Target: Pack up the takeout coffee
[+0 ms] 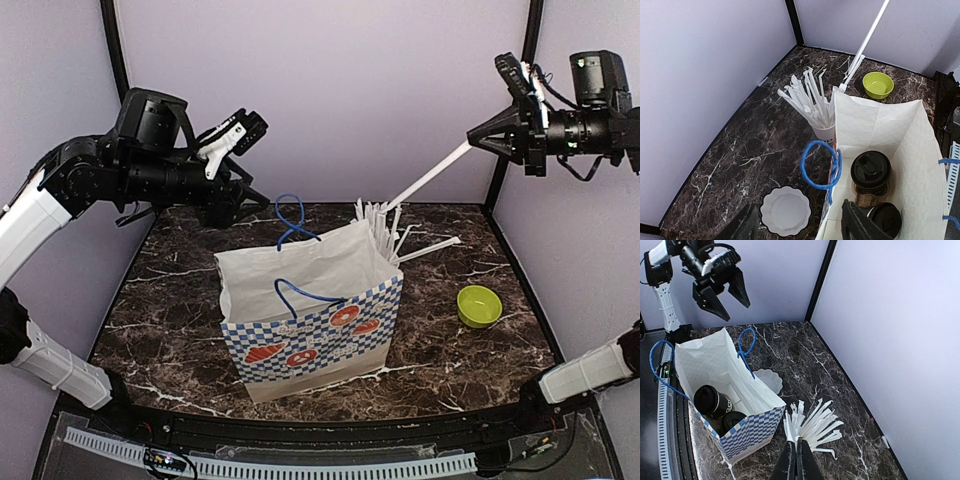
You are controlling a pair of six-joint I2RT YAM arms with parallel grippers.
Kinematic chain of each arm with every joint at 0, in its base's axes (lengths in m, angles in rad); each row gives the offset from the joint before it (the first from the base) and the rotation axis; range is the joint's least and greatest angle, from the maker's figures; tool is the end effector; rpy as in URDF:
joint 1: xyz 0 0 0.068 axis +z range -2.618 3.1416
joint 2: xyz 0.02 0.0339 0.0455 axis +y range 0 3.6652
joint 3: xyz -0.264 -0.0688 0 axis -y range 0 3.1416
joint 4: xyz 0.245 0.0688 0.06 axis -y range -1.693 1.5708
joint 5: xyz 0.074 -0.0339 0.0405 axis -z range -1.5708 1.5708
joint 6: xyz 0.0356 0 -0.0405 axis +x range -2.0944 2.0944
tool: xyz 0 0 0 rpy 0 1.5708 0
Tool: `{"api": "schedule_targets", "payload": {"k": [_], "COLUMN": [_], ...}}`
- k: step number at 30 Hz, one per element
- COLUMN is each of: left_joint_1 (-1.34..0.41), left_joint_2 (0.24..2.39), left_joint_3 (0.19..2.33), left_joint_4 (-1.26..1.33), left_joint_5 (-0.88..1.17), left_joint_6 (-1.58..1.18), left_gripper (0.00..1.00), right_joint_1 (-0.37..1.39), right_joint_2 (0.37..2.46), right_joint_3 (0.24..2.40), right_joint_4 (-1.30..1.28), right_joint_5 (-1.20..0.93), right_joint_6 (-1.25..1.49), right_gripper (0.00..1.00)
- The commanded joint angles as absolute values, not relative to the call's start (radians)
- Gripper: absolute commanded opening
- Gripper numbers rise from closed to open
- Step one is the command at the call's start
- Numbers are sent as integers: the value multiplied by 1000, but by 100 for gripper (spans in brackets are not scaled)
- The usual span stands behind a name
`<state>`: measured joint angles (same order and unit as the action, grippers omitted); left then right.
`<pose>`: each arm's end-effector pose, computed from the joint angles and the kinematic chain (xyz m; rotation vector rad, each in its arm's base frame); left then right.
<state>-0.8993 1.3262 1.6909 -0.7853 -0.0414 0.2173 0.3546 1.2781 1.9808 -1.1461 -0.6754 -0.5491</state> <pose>0.1651 -0.2054 0.4683 1.0434 1.7216 -0.3971 0.1648 0.0847 0.5267 -1.2121 1.5290 0.5488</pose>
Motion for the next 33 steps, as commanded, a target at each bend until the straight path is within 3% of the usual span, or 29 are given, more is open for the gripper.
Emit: {"api": "schedule_targets", "payload": {"k": [1,6,14,21,22,24,26,30,33], "left_joint_1": [-895,-896,-895,-896,-896,-896,-896,-896,-895], "left_joint_2": [1328,1305,1265,1240,1236,1230,1226,1217,1208], "left_joint_3": [1714,1662,1616,1576,1568,1558,1551,1541,1514], "left_joint_4": [-787,-736,-702,-672,-667,-661,-658,-657,-629], "left_joint_5": [-66,-106,-117,-113,-112,-108,-107,-116,-119], "left_joint_6": [215,196,177,164,163,155,149,147,152], "left_gripper": [58,58,59,59,59,59,59,60,61], "right_joint_1": [352,399,630,829,846,871,871,812,718], "right_joint_2": [1314,1372,1501,1713,1740,1787,1810,1736,1655], "right_joint_3": [2043,2043,1991,2141,2165,2217,2250,2186,2071], "right_joint_4": [-1174,-1209,-1154,-1158,-1154,-1162,-1180,-1127,-1075], "right_joint_5": [-818,-902,-774,-772,-772,-772,-759,-698,-663], "right_joint_6": [-554,-565,-529,-531,-526,-524,-537,-526,-505], "right_gripper": [0,0,0,0,3,27,40,52,55]}}
